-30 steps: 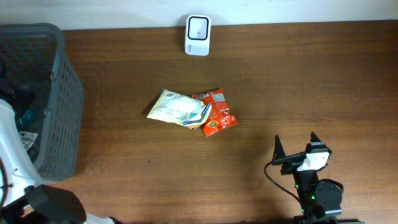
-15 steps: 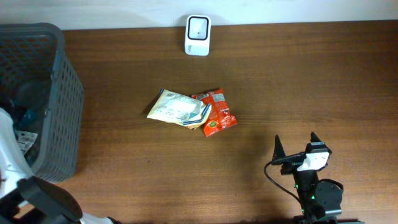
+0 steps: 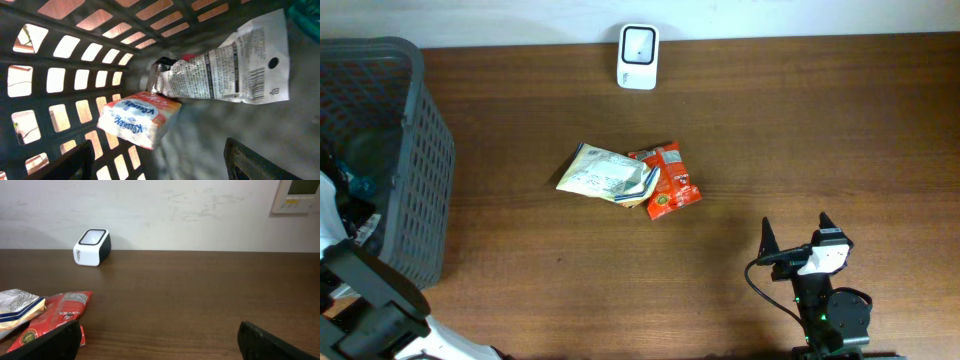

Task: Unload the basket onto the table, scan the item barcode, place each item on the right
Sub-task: 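Reach into the basket and grasp the small orange box with left gripper, then carry the orange box out and drop it right of the bags, then move the left gripper back toward the basket, then grasp the grey plastic package in the basket with the left gripper, then carry the grey package out and release it beside the orange box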

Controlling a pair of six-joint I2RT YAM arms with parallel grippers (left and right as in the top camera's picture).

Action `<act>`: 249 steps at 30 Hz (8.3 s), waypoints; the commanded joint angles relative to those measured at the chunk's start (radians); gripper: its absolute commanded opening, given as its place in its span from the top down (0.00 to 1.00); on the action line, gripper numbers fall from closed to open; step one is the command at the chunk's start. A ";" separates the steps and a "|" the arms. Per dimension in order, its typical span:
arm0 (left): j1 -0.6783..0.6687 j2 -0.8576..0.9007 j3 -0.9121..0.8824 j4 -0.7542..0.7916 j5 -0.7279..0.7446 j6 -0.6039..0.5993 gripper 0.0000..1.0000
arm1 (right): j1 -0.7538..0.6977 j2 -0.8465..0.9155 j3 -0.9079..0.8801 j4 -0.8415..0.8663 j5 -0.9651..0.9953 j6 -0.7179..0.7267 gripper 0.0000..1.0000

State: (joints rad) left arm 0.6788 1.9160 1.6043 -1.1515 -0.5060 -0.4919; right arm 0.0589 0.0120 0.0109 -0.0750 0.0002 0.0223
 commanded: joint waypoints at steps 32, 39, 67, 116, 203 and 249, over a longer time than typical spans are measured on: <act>0.051 0.130 -0.003 -0.053 -0.014 0.011 0.52 | 0.006 -0.004 -0.005 -0.007 0.012 0.001 0.01; 0.051 0.130 0.001 -0.051 -0.013 0.011 1.00 | 0.006 -0.004 -0.005 -0.007 0.012 0.001 0.01; -0.432 -0.307 0.605 -0.139 0.492 0.016 1.00 | 0.006 -0.004 -0.005 -0.007 0.012 0.001 0.01; -1.293 0.357 0.985 -0.189 0.483 0.240 0.34 | 0.006 -0.004 -0.005 -0.007 0.012 0.001 0.01; 0.105 0.041 -0.179 0.358 0.409 0.845 0.92 | 0.006 -0.004 -0.005 -0.007 0.012 0.001 0.01; -0.405 -0.634 0.019 0.407 1.451 0.586 1.00 | 0.006 -0.004 -0.005 -0.007 0.012 0.001 0.01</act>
State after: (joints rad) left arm 0.4377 1.2530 1.6054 -0.7094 0.9997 0.1036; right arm 0.0589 0.0120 0.0109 -0.0750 -0.0002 0.0227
